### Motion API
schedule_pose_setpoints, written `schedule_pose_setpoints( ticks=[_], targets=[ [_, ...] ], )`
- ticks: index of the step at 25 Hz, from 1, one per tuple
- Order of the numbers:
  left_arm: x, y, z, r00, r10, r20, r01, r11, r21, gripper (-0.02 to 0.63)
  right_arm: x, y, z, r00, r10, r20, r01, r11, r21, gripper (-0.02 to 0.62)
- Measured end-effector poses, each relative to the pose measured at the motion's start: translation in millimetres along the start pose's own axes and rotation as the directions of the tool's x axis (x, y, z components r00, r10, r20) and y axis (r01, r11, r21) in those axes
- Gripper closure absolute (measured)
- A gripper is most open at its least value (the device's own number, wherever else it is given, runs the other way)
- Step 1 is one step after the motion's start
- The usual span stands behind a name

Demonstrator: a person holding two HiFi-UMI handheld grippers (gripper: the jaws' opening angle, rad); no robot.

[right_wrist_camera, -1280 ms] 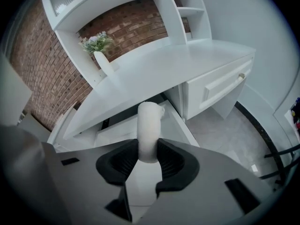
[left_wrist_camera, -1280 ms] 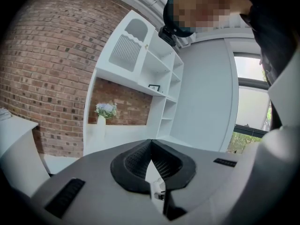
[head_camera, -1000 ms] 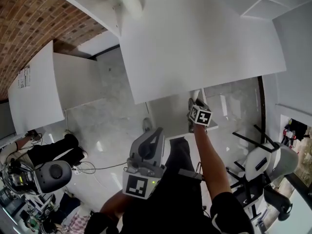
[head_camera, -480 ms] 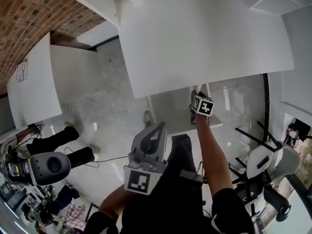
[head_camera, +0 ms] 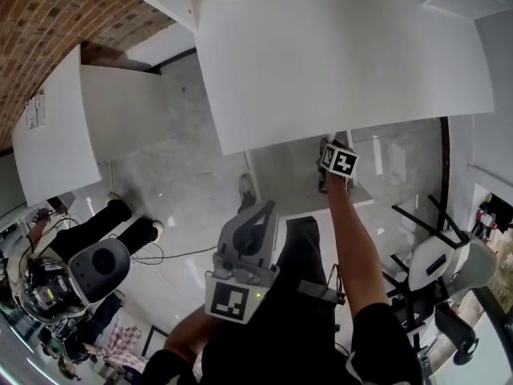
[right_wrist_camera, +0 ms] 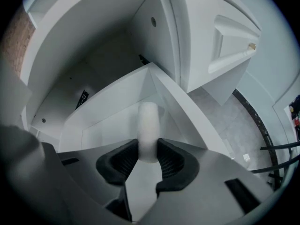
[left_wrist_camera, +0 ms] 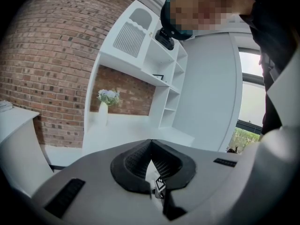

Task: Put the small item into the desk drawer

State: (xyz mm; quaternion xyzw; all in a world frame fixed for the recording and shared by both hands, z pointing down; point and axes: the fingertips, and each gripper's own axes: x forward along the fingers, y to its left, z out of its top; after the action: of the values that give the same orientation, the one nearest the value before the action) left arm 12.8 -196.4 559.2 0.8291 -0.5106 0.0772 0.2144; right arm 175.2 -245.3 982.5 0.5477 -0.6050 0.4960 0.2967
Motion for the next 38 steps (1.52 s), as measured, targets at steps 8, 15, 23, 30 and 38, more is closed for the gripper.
schedule_pose_setpoints(
  ticks=[8, 15, 23, 30, 38],
  targets=[
    [-1.5, 2.8, -5.3, 1.000, 0.002, -0.009, -0.002, 1.000, -0.001, 0.583, 10.5, 0.9, -4.9, 1.000, -0.010, -0.029, 0.010, 1.000, 0.020, 0.453],
    [-4.3, 10.6, -6.1, 1.000, 0.008, -0.014, -0.008, 1.000, -0.003, 0.583, 18.5, 2.8, -6.8, 0.999, -0.021, -0.048, 0.023, 0.999, 0.035, 0.451],
    [-7.2, 10.2, -8.7, 1.000, 0.013, -0.019, -0.013, 1.000, -0.006, 0.583, 20.0, -1.7, -6.9, 0.998, -0.044, -0.046, 0.046, 0.998, 0.042, 0.440],
    [-13.5, 8.8, -3.9, 1.000, 0.014, -0.005, -0.014, 1.000, -0.004, 0.583, 12.5, -1.5, -6.2, 0.997, -0.055, -0.046, 0.057, 0.997, 0.050, 0.430],
    [-26.5, 8.9, 7.2, 1.000, 0.009, 0.019, -0.009, 1.000, -0.004, 0.583, -2.7, 6.3, -4.8, 0.998, -0.051, -0.039, 0.053, 0.996, 0.067, 0.422]
  ],
)
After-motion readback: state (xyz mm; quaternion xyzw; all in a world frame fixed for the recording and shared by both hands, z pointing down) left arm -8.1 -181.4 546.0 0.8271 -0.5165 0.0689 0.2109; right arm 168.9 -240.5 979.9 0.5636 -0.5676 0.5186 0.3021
